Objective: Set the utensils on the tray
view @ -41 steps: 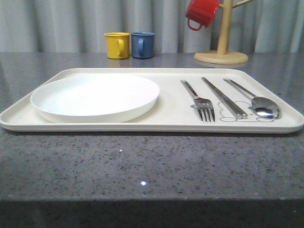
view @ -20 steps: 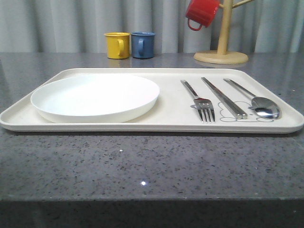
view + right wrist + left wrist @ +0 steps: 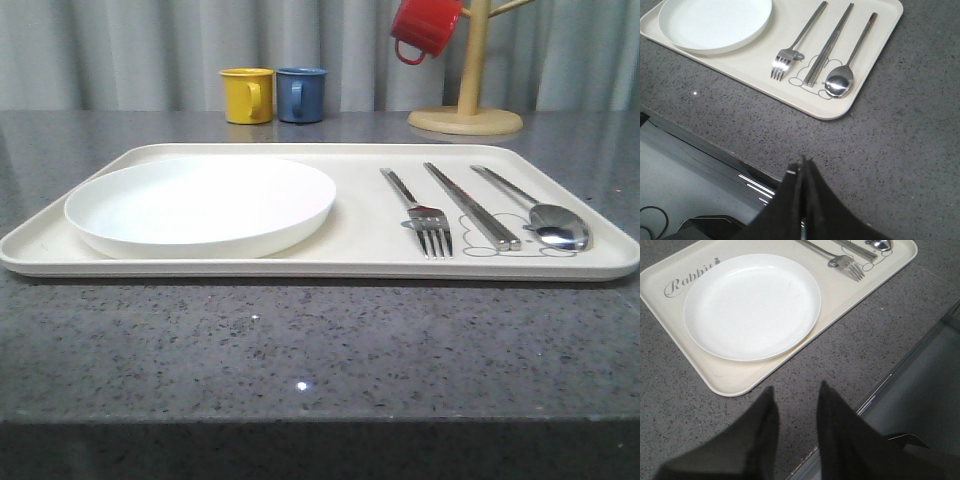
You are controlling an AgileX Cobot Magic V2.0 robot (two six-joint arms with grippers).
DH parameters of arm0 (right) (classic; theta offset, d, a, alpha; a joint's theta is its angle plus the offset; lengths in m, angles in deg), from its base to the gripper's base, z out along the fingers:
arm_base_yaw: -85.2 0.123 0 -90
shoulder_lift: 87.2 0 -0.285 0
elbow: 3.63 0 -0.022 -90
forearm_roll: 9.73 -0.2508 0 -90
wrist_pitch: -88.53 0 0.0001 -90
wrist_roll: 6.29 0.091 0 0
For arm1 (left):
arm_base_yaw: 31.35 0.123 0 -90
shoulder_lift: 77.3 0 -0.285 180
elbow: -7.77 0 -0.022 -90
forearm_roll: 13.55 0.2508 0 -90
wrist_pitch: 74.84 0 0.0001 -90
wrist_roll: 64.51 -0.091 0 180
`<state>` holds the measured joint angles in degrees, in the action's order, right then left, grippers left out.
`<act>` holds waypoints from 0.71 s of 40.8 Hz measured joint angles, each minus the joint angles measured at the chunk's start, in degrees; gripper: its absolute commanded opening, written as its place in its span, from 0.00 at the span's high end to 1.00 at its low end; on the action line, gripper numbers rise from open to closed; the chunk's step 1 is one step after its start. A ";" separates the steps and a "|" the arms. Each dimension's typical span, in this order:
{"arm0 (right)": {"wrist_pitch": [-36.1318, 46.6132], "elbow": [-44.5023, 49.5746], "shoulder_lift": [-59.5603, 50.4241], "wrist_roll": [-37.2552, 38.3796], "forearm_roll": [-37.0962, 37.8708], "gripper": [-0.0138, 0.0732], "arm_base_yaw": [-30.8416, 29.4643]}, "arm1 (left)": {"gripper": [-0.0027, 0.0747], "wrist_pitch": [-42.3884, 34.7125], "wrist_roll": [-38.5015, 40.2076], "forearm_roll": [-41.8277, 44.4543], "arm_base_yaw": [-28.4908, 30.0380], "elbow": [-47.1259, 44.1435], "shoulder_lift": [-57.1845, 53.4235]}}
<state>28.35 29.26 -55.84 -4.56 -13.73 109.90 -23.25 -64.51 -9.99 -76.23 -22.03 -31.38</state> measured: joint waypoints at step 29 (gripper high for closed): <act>0.02 0.00 0.00 0.00 0.00 0.92 0.00 | 0.99 0.00 0.00 -0.10 0.00 0.00 0.00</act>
<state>28.37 29.26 -55.84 -4.56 -13.73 109.90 -23.25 -64.51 -10.09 -76.23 -22.03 -31.38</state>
